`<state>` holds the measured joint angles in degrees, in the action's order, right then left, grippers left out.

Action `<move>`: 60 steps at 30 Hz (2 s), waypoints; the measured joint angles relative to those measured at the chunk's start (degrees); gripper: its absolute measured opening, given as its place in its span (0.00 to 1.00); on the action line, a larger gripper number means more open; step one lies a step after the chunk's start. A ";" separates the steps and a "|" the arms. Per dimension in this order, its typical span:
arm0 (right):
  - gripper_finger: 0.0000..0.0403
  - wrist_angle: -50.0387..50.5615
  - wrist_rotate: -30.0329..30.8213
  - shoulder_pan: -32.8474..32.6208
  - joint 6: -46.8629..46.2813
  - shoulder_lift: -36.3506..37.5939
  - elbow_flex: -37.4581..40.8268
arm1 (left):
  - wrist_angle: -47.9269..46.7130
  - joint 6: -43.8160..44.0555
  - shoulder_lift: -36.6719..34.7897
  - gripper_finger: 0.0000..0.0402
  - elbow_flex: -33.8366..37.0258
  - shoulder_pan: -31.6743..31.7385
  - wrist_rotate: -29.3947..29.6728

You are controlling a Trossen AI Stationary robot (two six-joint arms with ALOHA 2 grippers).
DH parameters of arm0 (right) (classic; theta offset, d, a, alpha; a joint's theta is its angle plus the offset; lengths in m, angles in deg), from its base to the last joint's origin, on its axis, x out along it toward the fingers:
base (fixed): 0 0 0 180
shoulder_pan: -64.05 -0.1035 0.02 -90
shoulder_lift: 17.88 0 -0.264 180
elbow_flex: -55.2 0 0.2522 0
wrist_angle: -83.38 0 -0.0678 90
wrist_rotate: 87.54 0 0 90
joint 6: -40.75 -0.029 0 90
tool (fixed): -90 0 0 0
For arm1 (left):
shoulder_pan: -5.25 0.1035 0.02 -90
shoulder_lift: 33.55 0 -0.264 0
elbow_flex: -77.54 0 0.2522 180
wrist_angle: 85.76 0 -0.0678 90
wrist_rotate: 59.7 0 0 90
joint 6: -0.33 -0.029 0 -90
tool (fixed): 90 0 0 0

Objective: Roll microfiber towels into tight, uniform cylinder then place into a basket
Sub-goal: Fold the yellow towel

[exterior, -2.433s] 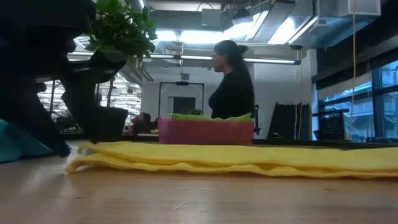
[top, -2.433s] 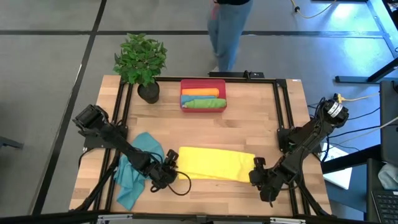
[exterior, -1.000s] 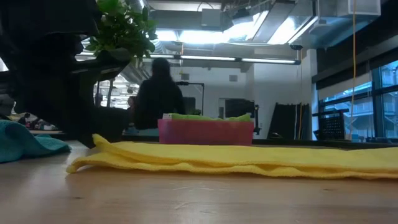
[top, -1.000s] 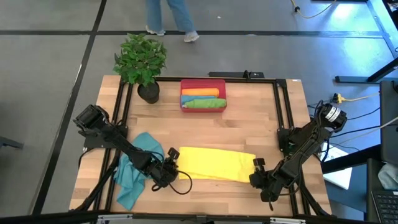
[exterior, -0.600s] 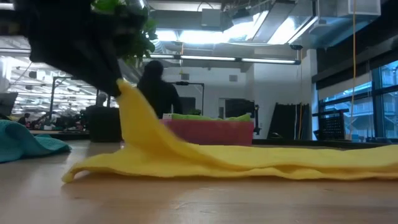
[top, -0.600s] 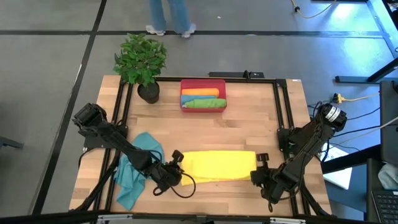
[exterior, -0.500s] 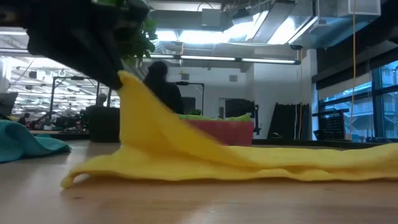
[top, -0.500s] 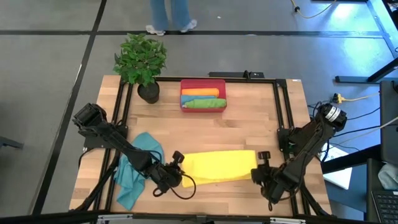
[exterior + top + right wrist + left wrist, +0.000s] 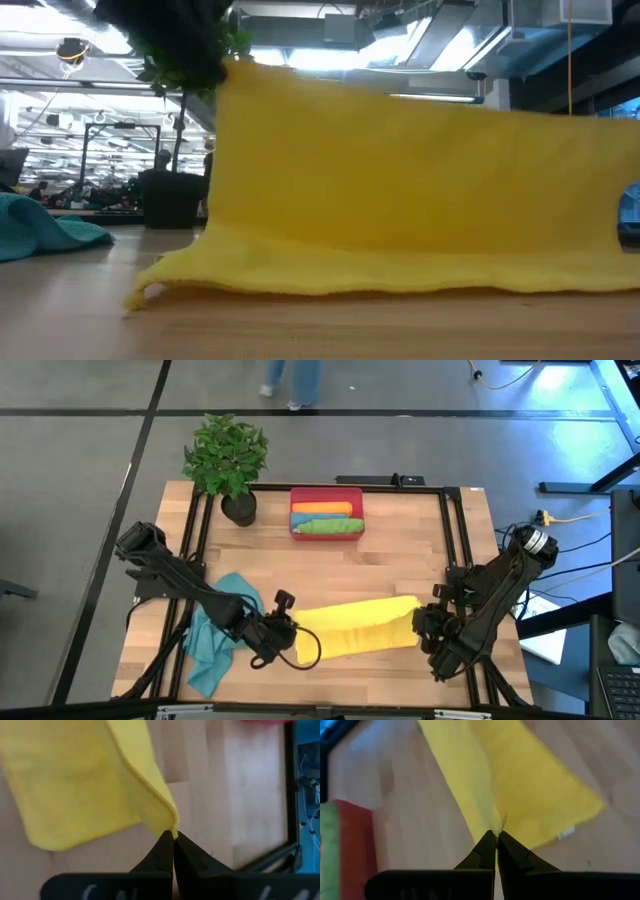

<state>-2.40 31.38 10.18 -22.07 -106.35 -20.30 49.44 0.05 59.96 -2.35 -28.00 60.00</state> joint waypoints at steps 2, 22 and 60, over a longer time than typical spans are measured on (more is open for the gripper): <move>0.01 1.53 0.10 0.11 -1.47 0.53 0.04 | 0.44 0.78 -1.33 0.00 -0.70 0.51 0.00; 0.02 -19.69 -12.33 0.00 3.24 0.79 10.27 | 14.60 6.32 13.11 0.00 -1.44 -1.46 -17.66; 0.33 -31.77 -3.21 2.12 7.08 0.91 4.77 | 9.79 -5.33 5.67 0.28 -9.05 5.10 -15.86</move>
<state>-34.17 28.17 12.30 -15.00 -105.44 -15.53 59.24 -5.28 65.63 -11.40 -22.90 44.14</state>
